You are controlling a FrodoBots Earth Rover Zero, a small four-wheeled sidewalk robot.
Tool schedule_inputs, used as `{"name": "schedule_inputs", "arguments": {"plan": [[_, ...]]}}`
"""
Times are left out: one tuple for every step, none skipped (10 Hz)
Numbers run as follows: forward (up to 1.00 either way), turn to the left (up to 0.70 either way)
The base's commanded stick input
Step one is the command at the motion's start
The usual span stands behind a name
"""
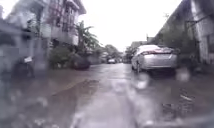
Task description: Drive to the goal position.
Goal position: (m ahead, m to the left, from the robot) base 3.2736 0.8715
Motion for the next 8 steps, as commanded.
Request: {"name": "schedule_inputs", "arguments": {"plan": [[1.00, 0.00], [1.00, 0.00], [1.00, 0.00], [1.00, 0.00], [1.00, 0.00], [1.00, 0.00], [1.00, 0.00], [1.00, 0.00]]}}
